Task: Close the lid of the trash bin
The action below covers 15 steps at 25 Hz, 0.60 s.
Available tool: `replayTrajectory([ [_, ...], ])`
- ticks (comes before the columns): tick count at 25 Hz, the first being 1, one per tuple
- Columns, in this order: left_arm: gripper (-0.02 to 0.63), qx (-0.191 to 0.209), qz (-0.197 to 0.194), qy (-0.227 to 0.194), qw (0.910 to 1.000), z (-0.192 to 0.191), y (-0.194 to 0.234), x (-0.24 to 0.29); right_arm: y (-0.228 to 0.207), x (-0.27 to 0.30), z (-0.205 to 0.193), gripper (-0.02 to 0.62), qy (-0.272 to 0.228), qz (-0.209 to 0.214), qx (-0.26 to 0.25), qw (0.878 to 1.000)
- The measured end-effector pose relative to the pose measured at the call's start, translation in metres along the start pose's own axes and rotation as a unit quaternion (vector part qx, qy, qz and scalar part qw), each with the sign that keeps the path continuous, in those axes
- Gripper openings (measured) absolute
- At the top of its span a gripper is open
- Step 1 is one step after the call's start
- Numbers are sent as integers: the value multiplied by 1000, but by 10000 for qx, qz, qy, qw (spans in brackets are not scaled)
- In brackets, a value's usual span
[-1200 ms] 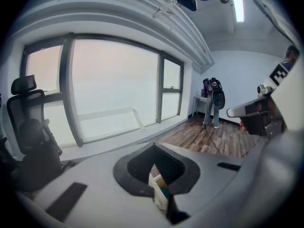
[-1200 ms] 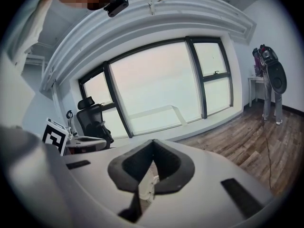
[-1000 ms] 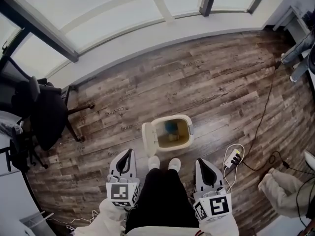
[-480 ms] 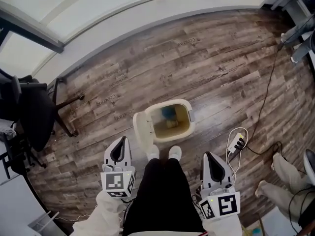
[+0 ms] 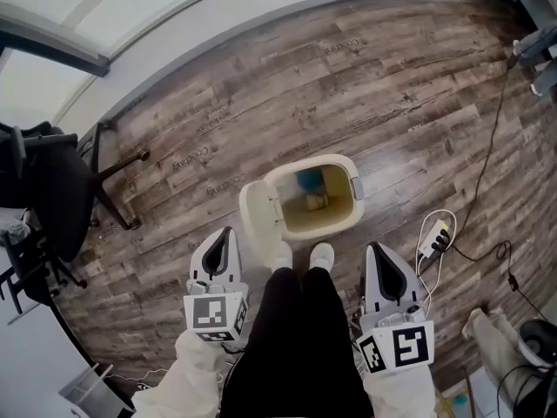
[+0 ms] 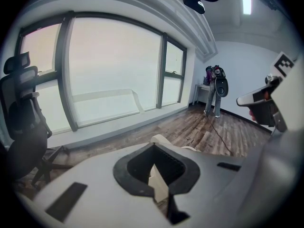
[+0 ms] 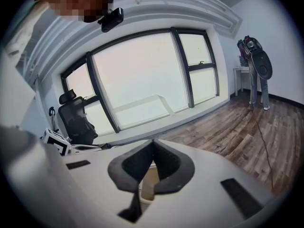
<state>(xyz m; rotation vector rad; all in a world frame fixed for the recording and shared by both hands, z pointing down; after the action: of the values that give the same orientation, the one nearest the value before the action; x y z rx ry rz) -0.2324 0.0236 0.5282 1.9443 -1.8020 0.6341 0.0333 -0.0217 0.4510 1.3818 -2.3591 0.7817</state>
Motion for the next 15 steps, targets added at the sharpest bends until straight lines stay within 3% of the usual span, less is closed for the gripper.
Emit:
replayTrajectory([
  [15,5,-52,-148,233,9996,-49,4,31,-6,32,-34,23,200,17,106,9997],
])
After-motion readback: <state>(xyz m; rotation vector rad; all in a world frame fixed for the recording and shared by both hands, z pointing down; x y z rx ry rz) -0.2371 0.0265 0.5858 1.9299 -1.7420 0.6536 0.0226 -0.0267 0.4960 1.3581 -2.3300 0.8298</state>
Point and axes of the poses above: the fingertips, and each gripper's own axes: x forward along the fingers, y to its left, z out of its top, the point moved 6 cm from there along -x, backward along the fingers, and after that the axes turned 4 degrees about x, right-handed, at the moved point
